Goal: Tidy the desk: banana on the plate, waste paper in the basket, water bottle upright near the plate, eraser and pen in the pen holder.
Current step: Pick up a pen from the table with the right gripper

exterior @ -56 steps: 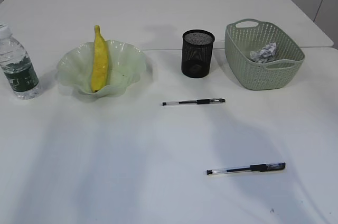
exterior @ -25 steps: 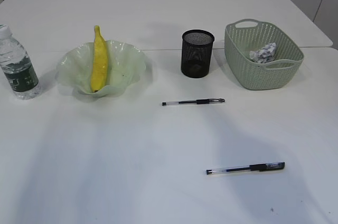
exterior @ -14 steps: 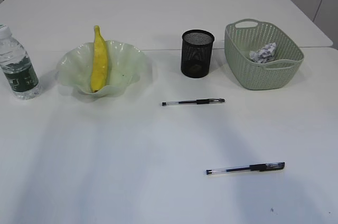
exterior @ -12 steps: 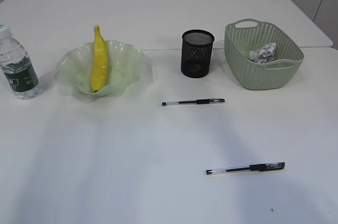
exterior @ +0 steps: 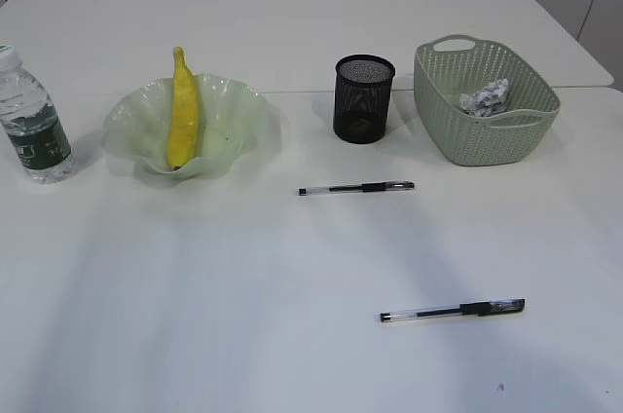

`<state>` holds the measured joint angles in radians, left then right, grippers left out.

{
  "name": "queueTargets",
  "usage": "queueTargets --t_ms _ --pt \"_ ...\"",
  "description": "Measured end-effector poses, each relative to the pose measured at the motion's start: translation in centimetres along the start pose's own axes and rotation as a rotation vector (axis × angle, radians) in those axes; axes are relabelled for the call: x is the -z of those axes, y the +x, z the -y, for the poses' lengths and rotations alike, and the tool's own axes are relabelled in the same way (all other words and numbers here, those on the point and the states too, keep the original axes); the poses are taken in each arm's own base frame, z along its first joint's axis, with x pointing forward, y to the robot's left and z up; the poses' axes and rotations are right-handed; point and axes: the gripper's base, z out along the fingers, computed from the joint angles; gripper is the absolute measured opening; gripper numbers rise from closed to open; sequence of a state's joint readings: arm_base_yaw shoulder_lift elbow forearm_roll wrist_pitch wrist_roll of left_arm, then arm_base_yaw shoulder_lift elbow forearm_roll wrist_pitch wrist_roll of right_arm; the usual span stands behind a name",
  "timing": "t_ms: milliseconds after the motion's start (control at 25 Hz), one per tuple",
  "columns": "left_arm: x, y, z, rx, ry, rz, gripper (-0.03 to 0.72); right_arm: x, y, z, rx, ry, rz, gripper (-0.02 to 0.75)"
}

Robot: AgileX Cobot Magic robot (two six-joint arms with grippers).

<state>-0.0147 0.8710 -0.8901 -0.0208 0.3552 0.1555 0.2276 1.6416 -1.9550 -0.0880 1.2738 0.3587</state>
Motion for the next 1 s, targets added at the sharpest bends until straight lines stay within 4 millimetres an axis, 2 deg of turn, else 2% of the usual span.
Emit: queueTargets --t_ms 200,360,520,720,1000 --pt "0.0 0.0 0.0 0.000 0.000 0.000 0.593 -3.9 2.7 0.6 -0.020 0.053 -0.155 0.251" --pt "0.0 0.0 0.0 0.000 0.000 -0.002 0.593 -7.3 5.9 1.3 -0.037 0.109 -0.300 0.251" --pt "0.0 0.0 0.0 0.000 0.000 -0.002 0.593 -9.8 9.1 2.2 -0.042 0.163 -0.429 0.251" --pt "0.0 0.0 0.0 0.008 0.004 -0.004 0.593 -11.2 11.5 2.7 -0.067 0.188 -0.519 0.251" --pt "0.0 0.1 0.1 0.015 0.007 -0.008 0.593 -11.5 12.1 2.4 -0.100 0.153 -0.551 0.251"
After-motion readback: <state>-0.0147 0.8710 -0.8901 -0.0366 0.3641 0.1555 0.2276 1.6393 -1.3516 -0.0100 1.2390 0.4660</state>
